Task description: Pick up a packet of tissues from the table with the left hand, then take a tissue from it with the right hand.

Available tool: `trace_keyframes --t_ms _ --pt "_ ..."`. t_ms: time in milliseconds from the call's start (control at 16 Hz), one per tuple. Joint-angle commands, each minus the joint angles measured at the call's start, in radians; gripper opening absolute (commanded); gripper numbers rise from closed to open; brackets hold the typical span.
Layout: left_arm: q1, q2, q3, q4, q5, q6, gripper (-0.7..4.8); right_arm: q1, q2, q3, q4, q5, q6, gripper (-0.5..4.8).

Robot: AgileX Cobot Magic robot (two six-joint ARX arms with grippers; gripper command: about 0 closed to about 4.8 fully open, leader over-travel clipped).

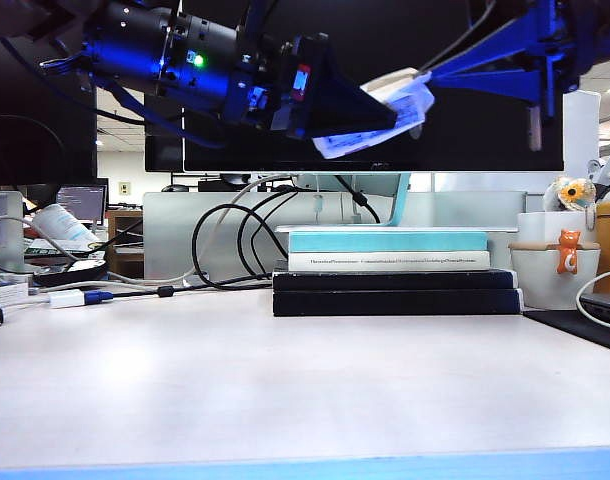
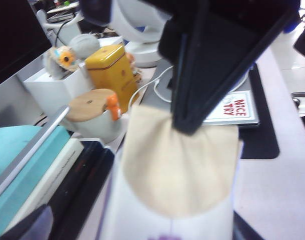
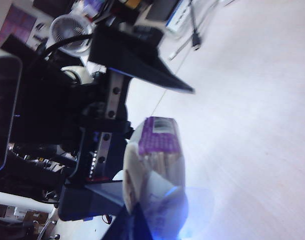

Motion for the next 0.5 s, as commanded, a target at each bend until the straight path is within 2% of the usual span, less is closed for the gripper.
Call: trace_keyframes --t_ms 62,250,500 --pt "-0.008 -0.003 0.002 0.027 0.06 -0.018 2.9 0.0 -0.005 0.004 0.011 -0.008 -0.003 -0.06" --pt "-0.021 -0.003 0.002 0.027 0.077 -0.018 1.82 0.0 -0.005 0.004 0.011 -0.008 -0.003 -0.06" --pt "-0.021 -0.003 0.002 -0.017 0.071 -0.018 1.73 -0.003 -0.006 0.005 0.051 -0.003 -0.002 -0.06"
